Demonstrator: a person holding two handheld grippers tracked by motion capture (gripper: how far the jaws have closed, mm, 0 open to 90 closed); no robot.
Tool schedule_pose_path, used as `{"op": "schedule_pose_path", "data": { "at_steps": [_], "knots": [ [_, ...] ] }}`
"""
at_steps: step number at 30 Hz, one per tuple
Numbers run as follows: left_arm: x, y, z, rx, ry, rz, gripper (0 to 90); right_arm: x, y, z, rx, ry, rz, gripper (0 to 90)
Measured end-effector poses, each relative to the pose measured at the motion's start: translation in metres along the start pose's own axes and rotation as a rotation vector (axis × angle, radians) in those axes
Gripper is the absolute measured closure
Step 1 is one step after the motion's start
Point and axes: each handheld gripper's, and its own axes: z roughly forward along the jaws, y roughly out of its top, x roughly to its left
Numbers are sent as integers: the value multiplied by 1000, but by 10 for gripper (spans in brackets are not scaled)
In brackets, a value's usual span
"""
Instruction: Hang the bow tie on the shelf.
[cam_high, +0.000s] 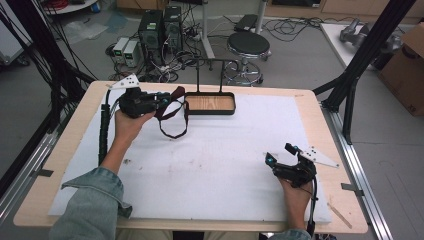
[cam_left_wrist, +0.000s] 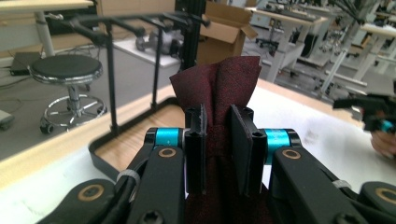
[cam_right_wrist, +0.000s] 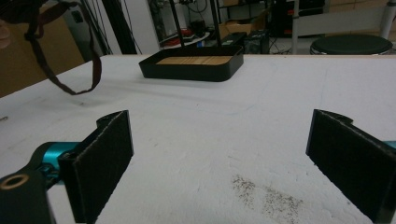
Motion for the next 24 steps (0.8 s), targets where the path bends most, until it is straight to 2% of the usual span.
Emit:
{"op": "schedule_pose_path", "data": {
  "at_steps": [4,8,24],
  "knots": [
    [11,10,5,-20,10,5,758,-1,0,0,-4,1,-1,64],
    [21,16,9,-57,15,-13,759,-1,0,0,-5,2,-2,63],
    [55,41,46,-61,53,-26,760,-2,0,1,-7,-8,-5,63]
  ]
}}
